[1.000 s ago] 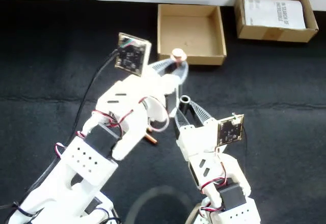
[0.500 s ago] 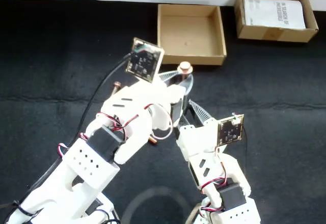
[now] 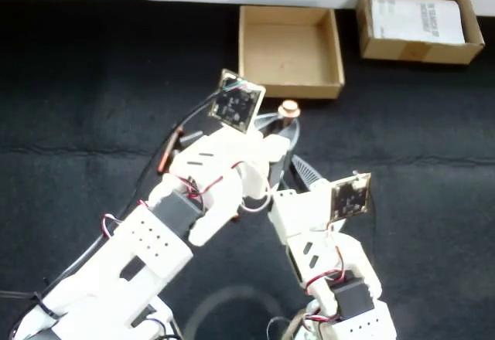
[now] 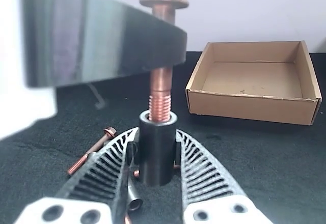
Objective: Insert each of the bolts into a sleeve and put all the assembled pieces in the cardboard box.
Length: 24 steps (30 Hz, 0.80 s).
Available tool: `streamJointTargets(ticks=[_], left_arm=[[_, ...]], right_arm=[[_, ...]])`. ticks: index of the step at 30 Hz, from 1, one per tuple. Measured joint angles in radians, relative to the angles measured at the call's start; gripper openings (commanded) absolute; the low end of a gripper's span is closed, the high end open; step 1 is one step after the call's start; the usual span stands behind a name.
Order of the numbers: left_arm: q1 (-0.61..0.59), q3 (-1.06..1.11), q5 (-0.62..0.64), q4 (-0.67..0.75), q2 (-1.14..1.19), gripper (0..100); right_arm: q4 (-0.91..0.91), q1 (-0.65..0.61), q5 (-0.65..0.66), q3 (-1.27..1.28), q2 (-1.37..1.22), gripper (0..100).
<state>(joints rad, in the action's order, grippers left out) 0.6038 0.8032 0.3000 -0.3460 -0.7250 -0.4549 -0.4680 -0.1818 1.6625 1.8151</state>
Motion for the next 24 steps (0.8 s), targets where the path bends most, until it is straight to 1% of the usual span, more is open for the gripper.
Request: streamJointTargets(ticks=[5,9,13,15,20,22,24], left_arm=[[0.0,0.0,0.0,-0.018,0.002,1],[0.005,-0.003,0.002,-0.155,0.002,1],[0.003,-0.038,0.002,-0.305,0.002,3],[0.003,-0.054,0.002,-0.339,0.002,8],[-0.002,-0.066,0.002,-0.377,0.0,26],[-0.005,-0.078,0.002,-0.4,-0.002,28],[-0.002,-0.094,0.0,-0.45,-0.017,28]], right_arm=[[0.0,0.0,0.0,0.0,0.0,0.6],[-0.002,-0.005,0.002,0.0,0.0,0.6],[0.006,-0.006,0.049,0.0,-0.002,0.6],[0.023,0.002,0.058,0.0,-0.002,0.6],[0.034,0.026,0.058,0.0,-0.002,0.6],[0.034,0.04,0.058,0.0,-0.002,0.6],[0.037,0.044,0.058,0.0,-0.002,0.6]])
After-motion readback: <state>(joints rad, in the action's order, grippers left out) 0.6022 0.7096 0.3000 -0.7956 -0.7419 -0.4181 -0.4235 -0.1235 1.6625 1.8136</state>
